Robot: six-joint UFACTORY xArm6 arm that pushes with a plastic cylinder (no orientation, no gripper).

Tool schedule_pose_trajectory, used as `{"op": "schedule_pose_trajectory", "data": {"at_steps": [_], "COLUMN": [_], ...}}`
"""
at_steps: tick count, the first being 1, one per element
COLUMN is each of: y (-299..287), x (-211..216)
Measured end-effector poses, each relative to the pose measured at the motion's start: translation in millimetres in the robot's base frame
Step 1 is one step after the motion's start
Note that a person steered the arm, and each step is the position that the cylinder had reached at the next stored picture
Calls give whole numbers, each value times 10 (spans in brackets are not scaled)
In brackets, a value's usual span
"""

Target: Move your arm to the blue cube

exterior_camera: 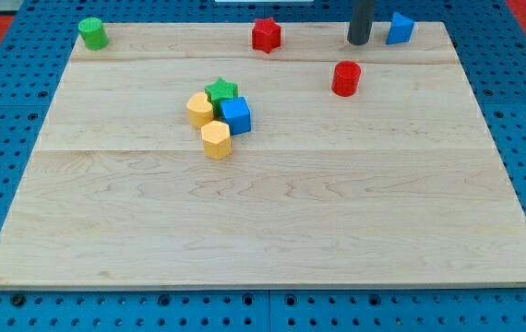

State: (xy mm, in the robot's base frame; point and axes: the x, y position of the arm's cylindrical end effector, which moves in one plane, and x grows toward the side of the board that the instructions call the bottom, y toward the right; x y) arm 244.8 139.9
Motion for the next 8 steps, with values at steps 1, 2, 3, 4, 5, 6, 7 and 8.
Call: {"op": "schedule_pose_trajectory", "data": {"at_steps": [1,2,3,4,5,6,7,8], "y": [0,29,-3,-252,-482,-566,-803,-953], "x": [209,279,280,293,326,376,461,609]}}
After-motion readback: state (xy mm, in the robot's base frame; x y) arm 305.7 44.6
